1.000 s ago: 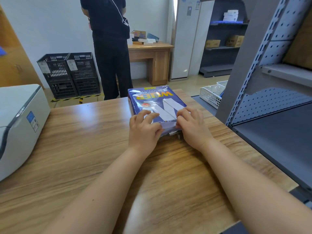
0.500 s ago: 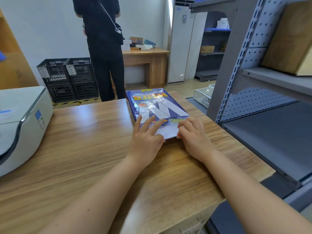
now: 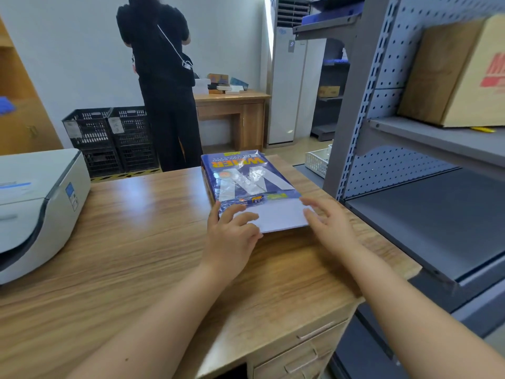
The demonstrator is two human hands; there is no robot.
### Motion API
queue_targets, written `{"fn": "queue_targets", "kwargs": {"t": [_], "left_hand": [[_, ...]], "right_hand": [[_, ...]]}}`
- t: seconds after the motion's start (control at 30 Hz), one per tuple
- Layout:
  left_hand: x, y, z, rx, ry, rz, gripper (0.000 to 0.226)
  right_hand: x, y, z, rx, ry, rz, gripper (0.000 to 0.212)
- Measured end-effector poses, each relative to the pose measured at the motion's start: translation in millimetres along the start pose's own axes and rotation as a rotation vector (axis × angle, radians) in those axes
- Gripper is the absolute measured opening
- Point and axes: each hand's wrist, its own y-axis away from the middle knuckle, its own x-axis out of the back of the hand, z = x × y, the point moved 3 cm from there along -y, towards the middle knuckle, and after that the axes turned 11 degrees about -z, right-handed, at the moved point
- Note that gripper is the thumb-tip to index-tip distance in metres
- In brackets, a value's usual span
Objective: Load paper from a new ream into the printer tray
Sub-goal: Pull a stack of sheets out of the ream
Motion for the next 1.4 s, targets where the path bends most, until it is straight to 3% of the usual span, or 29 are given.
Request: {"fn": "queue_targets", "kwargs": {"t": [0.13, 0.27, 0.37, 0.47, 0.57, 0.6, 0.67, 0.77, 0.83, 0.93, 1.0, 1.2, 1.4], "left_hand": [[-1, 6, 0, 0.063, 0.062, 0.042, 0.021], [-1, 9, 5, 0.043, 0.093, 0.068, 0.019], [-1, 10, 13, -0.001, 0.098, 0.058, 0.016], [2, 12, 19, 0.054, 0.186, 0.007, 0.013], [3, 9, 7, 0.352, 0.469, -0.129, 0.016], [4, 9, 2, 0.49, 0.637, -0.181, 0.029], [17, 3, -2, 0.831, 1.132, -0.129, 0.051], [28, -4, -15, 1.337, 1.7, -0.067, 0.031], [29, -3, -25, 1.475, 1.847, -0.148, 0.025], [24, -2, -33, 1.441, 1.822, -0.394, 0.028], [17, -3, -34, 1.414, 1.766, -0.472, 0.03], [13, -6, -34, 1.372, 1.653, -0.497, 0.018], [13, -1, -32, 1.373, 1.653, -0.479, 0.034]], "right_hand": [[26, -18, 20, -0.29, -0.324, 0.042, 0.025], [33, -29, 33, -0.562, -0.596, -0.092, 0.027], [24, -31, 34, -0.651, -0.75, -0.217, 0.038], [17, -35, 38, -0.672, -0.807, -0.226, 0.043], [12, -36, 36, -0.686, -0.827, -0.202, 0.039], [11, -36, 35, -0.685, -0.825, -0.198, 0.037], [11, -35, 36, -0.685, -0.833, -0.199, 0.034], [11, -35, 38, -0.703, -0.835, -0.229, 0.032], [10, -35, 37, -0.746, -0.82, -0.24, 0.03], [10, -36, 35, -0.782, -0.834, -0.258, 0.026], [9, -36, 33, -0.797, -0.828, -0.287, 0.024], [11, -40, 35, -0.785, -0.696, -0.276, 0.025], [15, -34, 30, -0.777, -0.65, -0.278, 0.027]]}}
